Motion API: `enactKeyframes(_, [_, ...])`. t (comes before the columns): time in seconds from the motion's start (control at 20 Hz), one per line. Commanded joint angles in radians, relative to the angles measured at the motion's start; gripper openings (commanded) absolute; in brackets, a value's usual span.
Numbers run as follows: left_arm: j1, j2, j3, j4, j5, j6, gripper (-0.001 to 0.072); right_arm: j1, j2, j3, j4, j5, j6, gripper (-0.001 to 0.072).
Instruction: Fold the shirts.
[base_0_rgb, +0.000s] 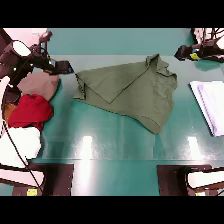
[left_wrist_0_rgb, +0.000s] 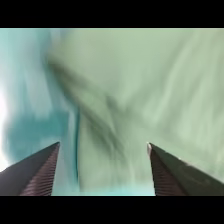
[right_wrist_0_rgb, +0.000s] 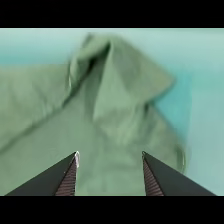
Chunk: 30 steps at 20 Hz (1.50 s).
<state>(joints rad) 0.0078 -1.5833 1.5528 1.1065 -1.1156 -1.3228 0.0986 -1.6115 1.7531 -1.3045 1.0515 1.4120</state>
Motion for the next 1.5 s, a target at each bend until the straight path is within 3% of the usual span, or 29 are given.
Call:
enactKeyframes(0.0, [-0.029,0.001,-0.061,0.054,-0.137,0.021,0.0645,-0.012,0.047,-0.036,0.0,0.157,-0.01,0.0449])
enactKeyframes(0.1, [-0.108,0.001,-0.116,0.143,-0.08,0.02,0.0645,0.0,0.106,-0.132,0.0,0.14,-0.01,0.0449])
enactKeyframes(0.4, [-0.323,-0.019,-0.135,0.502,0.031,-0.122,0.0645,-0.002,0.293,-0.443,0.003,0.04,-0.009,0.0449])
enactKeyframes(0.65, [-0.387,-0.082,-0.135,0.523,0.034,-0.146,0.0645,-0.013,0.408,-0.594,0.003,-0.018,-0.007,0.0449])
enactKeyframes(0.95, [-0.387,-0.089,-0.135,0.622,0.027,-0.219,0.0643,-0.013,0.468,-0.616,0.003,-0.051,-0.006,0.0449])
enactKeyframes(1.0, [-0.387,-0.089,-0.135,0.623,0.026,-0.221,0.0557,-0.013,0.474,-0.616,0.003,-0.053,-0.006,0.0449])
enactKeyframes(1.05, [-0.387,-0.089,-0.135,0.623,0.022,-0.217,0.0337,-0.013,0.48,-0.616,0.003,-0.053,-0.006,0.0449])
enactKeyframes(1.1, [-0.387,-0.089,-0.135,0.622,0.019,-0.214,0.0183,-0.013,0.485,-0.616,0.003,-0.053,-0.006,0.0449])
enactKeyframes(1.15, [-0.387,-0.089,-0.135,0.622,0.019,-0.215,0.0174,-0.013,0.491,-0.616,0.003,-0.052,-0.005,0.0449])
enactKeyframes(1.2, [-0.386,-0.089,-0.135,0.623,0.016,-0.214,0.0065,-0.013,0.496,-0.616,0.003,-0.047,-0.001,0.0449])
enactKeyframes(1.25, [-0.381,-0.088,-0.134,0.623,0.005,-0.206,0.0022,-0.014,0.498,-0.616,0.003,-0.034,0.003,0.0449])
enactKeyframes(1.45, [-0.27,-0.015,-0.132,0.624,-0.058,-0.199,0.0021,-0.076,0.498,-0.62,0.004,0.154,0.002,0.0449])
